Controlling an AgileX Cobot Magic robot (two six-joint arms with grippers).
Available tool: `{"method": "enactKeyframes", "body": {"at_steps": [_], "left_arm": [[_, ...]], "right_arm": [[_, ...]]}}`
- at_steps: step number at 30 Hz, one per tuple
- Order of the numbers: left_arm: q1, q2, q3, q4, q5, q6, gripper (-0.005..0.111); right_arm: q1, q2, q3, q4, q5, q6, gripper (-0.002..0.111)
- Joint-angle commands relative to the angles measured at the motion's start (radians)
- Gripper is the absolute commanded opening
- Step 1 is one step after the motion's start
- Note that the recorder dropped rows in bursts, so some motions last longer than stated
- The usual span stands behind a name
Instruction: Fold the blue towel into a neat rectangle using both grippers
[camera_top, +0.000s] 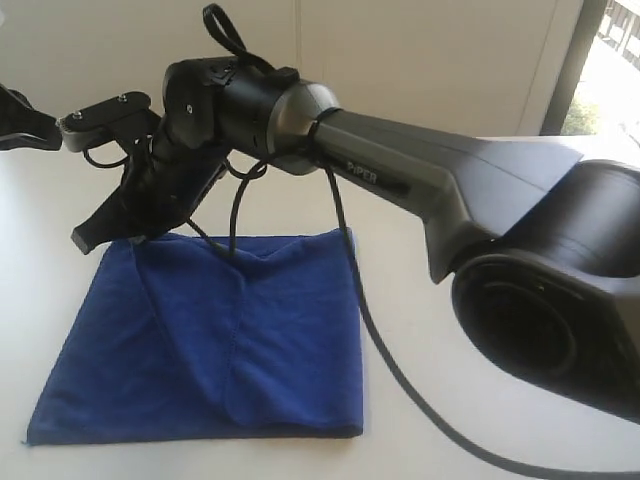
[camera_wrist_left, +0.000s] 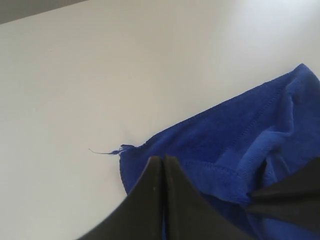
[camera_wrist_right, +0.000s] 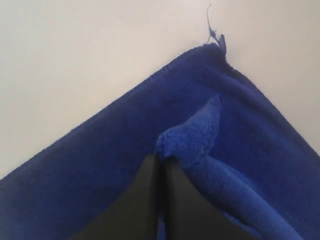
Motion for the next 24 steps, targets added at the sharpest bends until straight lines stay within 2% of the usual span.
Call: {"method": "enactKeyframes", "body": {"at_steps": [1,3,5,9,11,13,16,20,24], "left_arm": [[-0.003,-0.002,0.005,-0.006,0.008,0.003,0.0],[-0.003,-0.002,0.005,-0.001,0.006,0.003,0.0],[-0.003,-0.002,0.005,0.004,0.006,0.003,0.0],[-0.003,-0.002,0.005,0.013,0.006,0.003,0.0],[-0.003,-0.002,0.005,0.017,0.006,0.003,0.0],[-0.003,-0.002,0.005,0.019,0.008,0.001,0.0],[-0.003,-0.002,0.005,0.024,0.009,-0.002,0.0],[-0.003,-0.002,0.005,0.026,0.02,-0.004,0.0],[-0.003,-0.002,0.005,0.026,0.035,-0.004,0.0]], "right_arm": [[-0.001,0.036,-0.024,0.008,-0.025,0.014,0.0],[-0.001,0.045,-0.024,0.023,-0.04,0.014,0.002],[-0.001,0.047,-0.024,0.037,-0.056,0.005,0.01],[-0.001,0.044,-0.025,0.041,-0.061,0.005,0.047],[-0.001,0.034,-0.025,0.038,-0.04,0.005,0.061],[-0.001,0.015,-0.025,0.018,-0.004,0.005,0.064],[-0.01,-0.03,-0.025,-0.083,0.099,0.005,0.057],[-0.038,-0.094,0.015,-0.218,0.255,0.007,0.03],[-0.11,-0.121,0.135,-0.223,0.289,0.007,0.004]]}}
